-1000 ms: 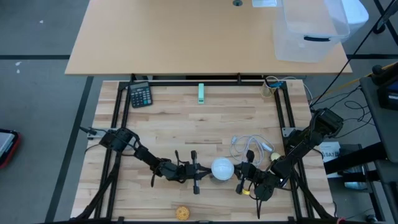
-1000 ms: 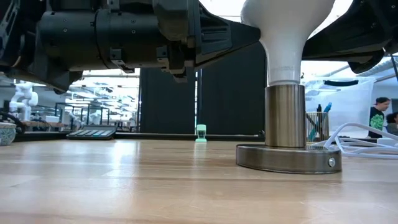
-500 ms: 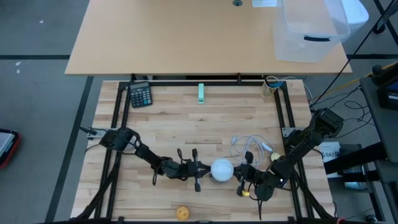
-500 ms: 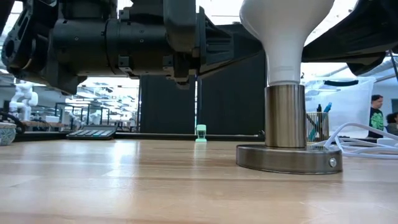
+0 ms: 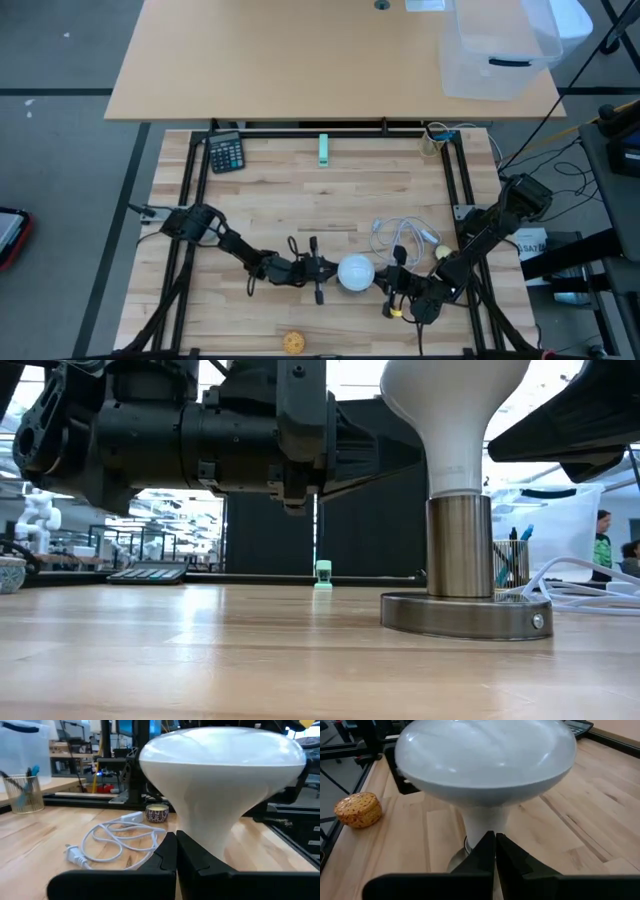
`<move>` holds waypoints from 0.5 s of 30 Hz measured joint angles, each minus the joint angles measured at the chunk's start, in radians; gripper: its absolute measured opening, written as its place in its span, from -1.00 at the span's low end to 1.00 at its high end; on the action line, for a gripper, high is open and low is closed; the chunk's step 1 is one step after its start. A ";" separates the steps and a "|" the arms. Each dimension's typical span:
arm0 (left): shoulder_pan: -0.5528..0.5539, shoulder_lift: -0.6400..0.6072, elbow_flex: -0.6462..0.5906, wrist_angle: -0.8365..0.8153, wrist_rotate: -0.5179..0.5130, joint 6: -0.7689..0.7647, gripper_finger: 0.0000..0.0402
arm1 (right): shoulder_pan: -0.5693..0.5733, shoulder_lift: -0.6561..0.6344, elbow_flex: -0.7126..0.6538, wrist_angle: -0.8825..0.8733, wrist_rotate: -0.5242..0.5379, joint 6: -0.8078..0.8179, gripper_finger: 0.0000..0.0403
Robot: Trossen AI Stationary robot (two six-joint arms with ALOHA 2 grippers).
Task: Screw lightbulb
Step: Insert the white lightbulb into the silver lamp
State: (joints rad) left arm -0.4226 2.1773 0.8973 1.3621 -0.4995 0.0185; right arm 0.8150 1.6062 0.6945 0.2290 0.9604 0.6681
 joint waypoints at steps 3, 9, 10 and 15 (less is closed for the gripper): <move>-0.021 -0.001 -0.026 0.002 -0.071 -0.002 -1.00 | 0.006 0.000 0.000 -0.021 0.006 0.026 -0.99; -0.095 -0.019 -0.096 0.142 -0.114 0.002 -1.00 | 0.000 0.000 0.000 -0.097 0.051 0.105 -0.99; -0.102 -0.019 -0.095 0.144 -0.107 0.007 -1.00 | -0.003 0.000 0.000 -0.097 0.059 0.104 -0.99; -0.106 -0.019 -0.062 0.075 -0.041 -0.010 -1.00 | -0.041 0.000 0.000 -0.097 0.060 0.094 -0.99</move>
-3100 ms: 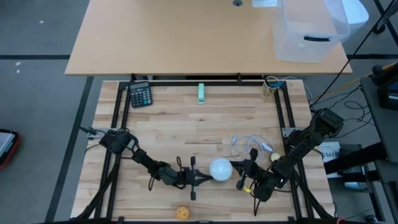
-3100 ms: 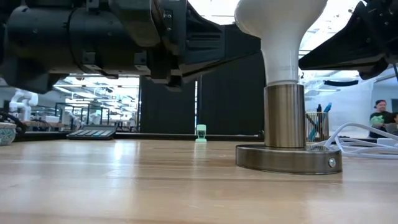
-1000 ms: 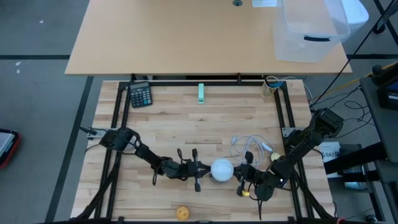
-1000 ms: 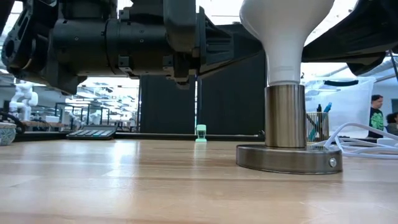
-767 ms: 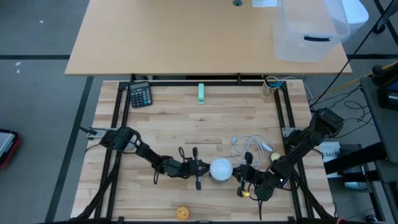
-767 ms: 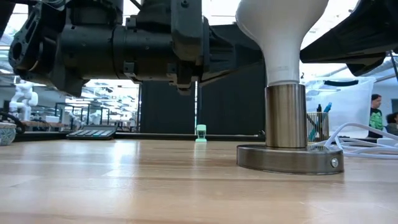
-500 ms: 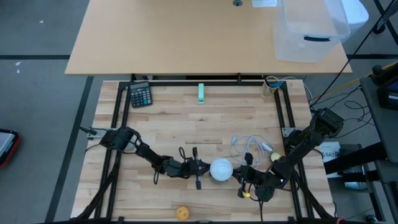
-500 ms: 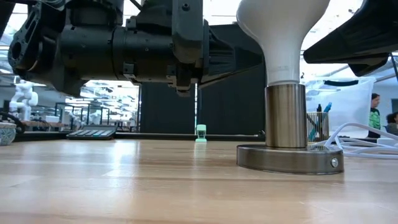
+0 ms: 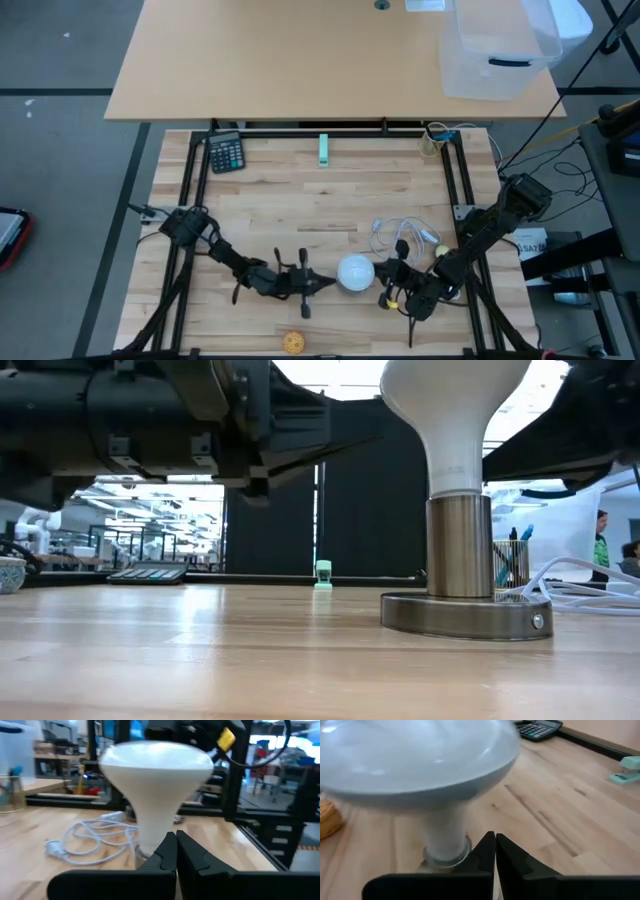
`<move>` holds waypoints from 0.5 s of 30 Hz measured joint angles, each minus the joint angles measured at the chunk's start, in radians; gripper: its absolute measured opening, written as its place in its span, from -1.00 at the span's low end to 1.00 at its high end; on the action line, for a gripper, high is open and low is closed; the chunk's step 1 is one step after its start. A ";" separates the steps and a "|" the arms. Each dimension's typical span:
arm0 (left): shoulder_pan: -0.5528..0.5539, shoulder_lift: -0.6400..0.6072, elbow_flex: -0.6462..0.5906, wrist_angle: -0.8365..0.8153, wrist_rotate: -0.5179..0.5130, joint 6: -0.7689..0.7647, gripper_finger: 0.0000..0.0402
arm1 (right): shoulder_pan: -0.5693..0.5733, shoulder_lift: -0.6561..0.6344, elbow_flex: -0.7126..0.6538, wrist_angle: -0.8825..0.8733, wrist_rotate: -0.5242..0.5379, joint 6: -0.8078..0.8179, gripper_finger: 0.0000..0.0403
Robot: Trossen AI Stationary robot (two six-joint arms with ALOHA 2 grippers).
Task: Screw lightbulb
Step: Insert the white lightbulb into the silver lamp
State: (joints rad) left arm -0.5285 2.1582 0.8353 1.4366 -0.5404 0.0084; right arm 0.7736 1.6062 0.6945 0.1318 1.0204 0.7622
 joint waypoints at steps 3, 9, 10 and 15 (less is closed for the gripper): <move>0.013 0.000 0.029 -0.017 0.048 0.010 -1.00 | -0.013 0.000 0.000 0.025 -0.001 -0.034 -0.99; 0.042 0.000 0.053 -0.014 0.118 0.027 -1.00 | -0.030 0.000 0.000 0.037 -0.005 -0.057 -0.99; 0.046 0.000 0.054 -0.014 0.125 0.027 -1.00 | -0.033 0.000 0.000 0.038 -0.005 -0.060 -0.99; 0.061 0.000 0.055 -0.015 0.141 0.027 -1.00 | -0.039 0.000 0.000 0.066 -0.005 -0.092 -0.99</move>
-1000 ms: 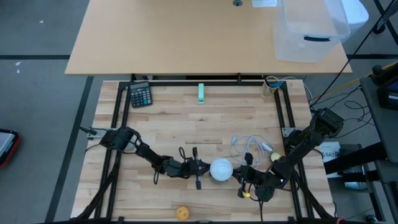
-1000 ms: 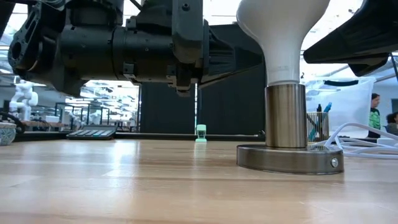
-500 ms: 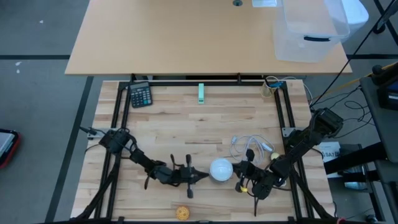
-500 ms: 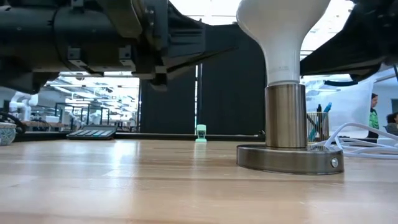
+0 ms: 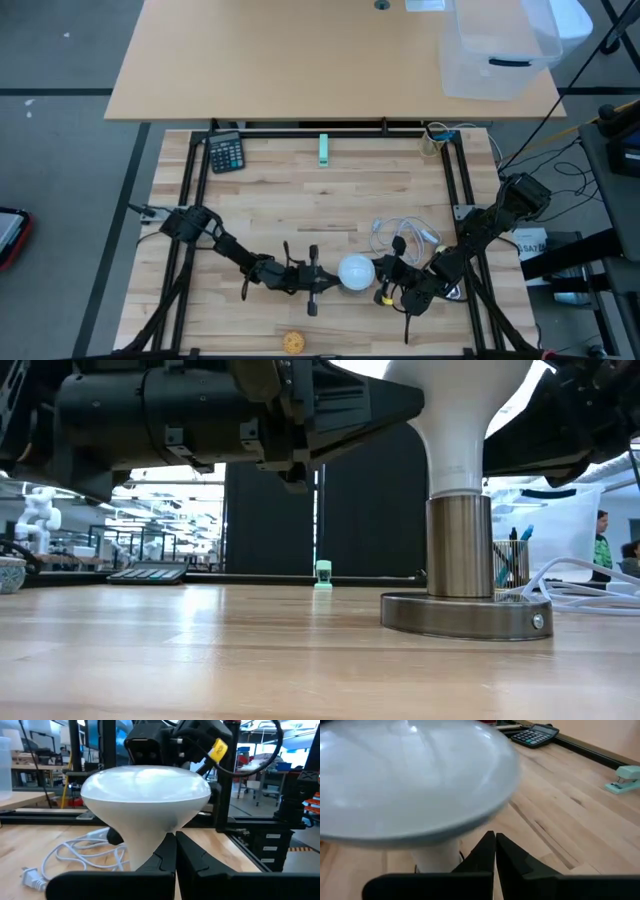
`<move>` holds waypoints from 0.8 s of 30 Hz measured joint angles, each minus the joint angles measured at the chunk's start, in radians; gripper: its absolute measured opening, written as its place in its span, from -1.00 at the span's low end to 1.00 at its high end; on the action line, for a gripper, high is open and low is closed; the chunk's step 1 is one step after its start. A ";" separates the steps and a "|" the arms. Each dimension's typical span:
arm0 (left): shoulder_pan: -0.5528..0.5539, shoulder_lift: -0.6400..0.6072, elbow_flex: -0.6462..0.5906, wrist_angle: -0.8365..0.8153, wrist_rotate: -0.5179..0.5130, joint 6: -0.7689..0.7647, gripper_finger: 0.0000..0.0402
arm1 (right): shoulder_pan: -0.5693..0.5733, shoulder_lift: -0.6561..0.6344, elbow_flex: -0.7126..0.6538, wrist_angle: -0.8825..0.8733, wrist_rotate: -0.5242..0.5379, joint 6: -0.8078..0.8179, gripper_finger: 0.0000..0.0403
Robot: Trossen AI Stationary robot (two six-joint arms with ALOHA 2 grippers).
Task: Screw lightbulb
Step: Insert the white lightbulb into the silver lamp
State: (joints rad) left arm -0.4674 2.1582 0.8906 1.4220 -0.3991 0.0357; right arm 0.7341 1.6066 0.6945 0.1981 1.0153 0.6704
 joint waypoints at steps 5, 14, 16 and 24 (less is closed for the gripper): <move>0.010 0.000 0.000 0.000 0.003 0.000 -1.00 | 0.000 0.000 0.000 0.028 0.000 -0.036 -0.99; 0.030 0.000 0.000 -0.029 0.003 -0.023 -1.00 | 0.001 0.000 0.000 0.031 -0.027 -0.039 -0.99; 0.035 0.000 0.000 -0.030 0.003 -0.030 -1.00 | 0.002 0.000 0.000 0.031 -0.032 -0.040 -0.99; 0.047 0.000 0.000 -0.038 0.003 -0.037 -1.00 | 0.018 0.000 0.000 0.037 -0.051 -0.054 -0.99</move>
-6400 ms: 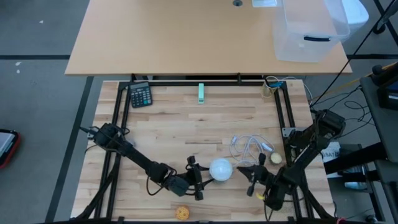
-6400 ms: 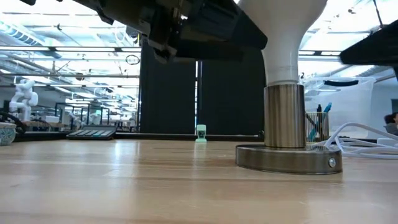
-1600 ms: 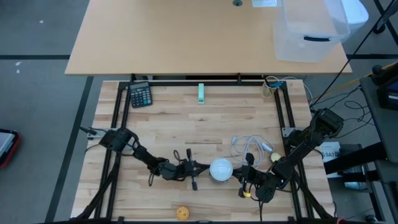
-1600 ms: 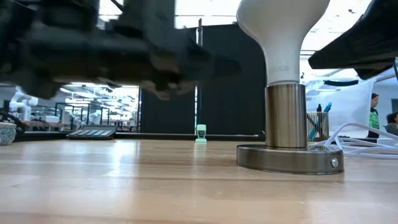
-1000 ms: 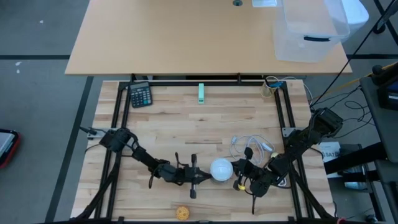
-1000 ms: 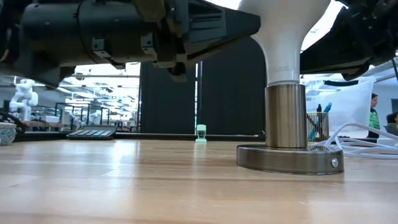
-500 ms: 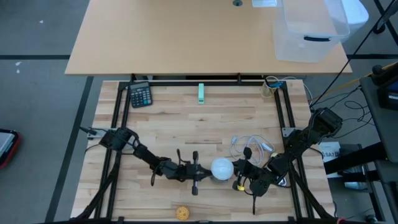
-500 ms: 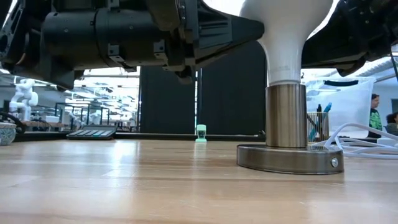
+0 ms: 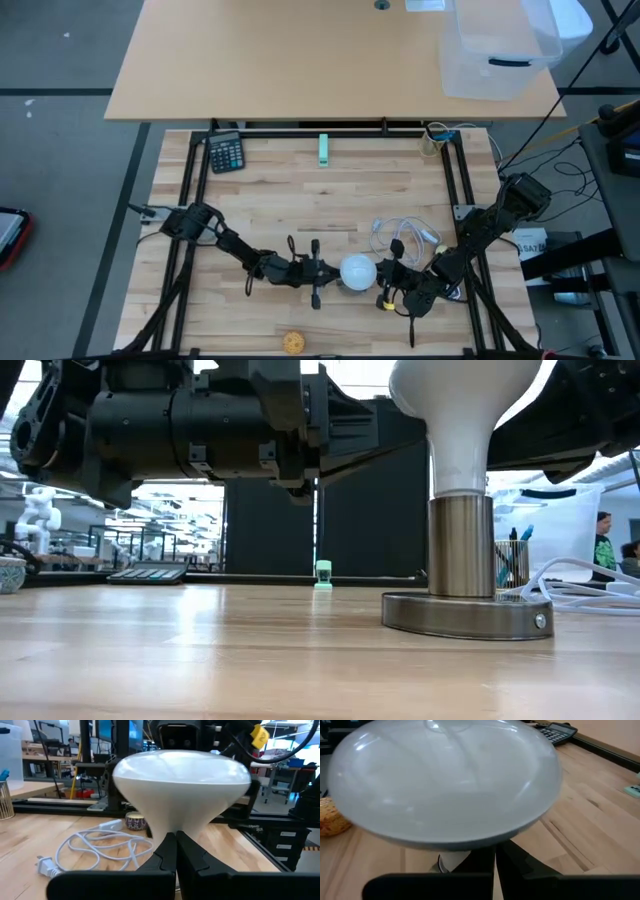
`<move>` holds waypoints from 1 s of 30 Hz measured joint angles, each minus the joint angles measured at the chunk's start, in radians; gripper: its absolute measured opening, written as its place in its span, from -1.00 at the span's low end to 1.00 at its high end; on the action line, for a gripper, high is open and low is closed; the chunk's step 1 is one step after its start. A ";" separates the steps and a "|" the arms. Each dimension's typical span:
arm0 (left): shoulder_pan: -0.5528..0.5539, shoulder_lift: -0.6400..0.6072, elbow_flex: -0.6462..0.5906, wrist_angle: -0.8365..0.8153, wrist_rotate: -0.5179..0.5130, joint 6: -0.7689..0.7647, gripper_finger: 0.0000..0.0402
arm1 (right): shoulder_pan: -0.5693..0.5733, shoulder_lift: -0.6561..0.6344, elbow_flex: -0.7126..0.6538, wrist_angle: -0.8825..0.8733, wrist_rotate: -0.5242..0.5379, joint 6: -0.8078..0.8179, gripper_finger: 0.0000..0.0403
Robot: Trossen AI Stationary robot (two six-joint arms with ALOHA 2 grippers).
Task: Screw lightbulb
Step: Insert the white lightbulb into the silver lamp
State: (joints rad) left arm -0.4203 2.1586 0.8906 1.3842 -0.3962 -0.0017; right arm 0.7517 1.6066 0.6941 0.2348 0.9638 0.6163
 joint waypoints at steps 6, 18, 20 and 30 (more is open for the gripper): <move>0.011 0.000 0.000 -0.008 0.000 -0.021 -1.00 | 0.010 0.000 0.000 0.000 -0.002 0.001 -0.99; 0.017 0.000 0.000 -0.024 -0.034 -0.050 -1.00 | 0.031 0.000 0.000 0.002 -0.036 -0.006 -0.99; 0.011 0.000 0.000 -0.023 -0.034 -0.043 -1.00 | 0.040 0.000 0.000 0.002 -0.048 -0.008 -0.99; -0.043 0.000 -0.007 -0.023 -0.107 -0.015 -1.00 | 0.070 0.000 0.000 0.001 -0.052 0.002 -0.99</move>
State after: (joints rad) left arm -0.4638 2.1590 0.8836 1.3617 -0.5035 -0.0162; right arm 0.8213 1.6066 0.6941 0.2357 0.9119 0.6186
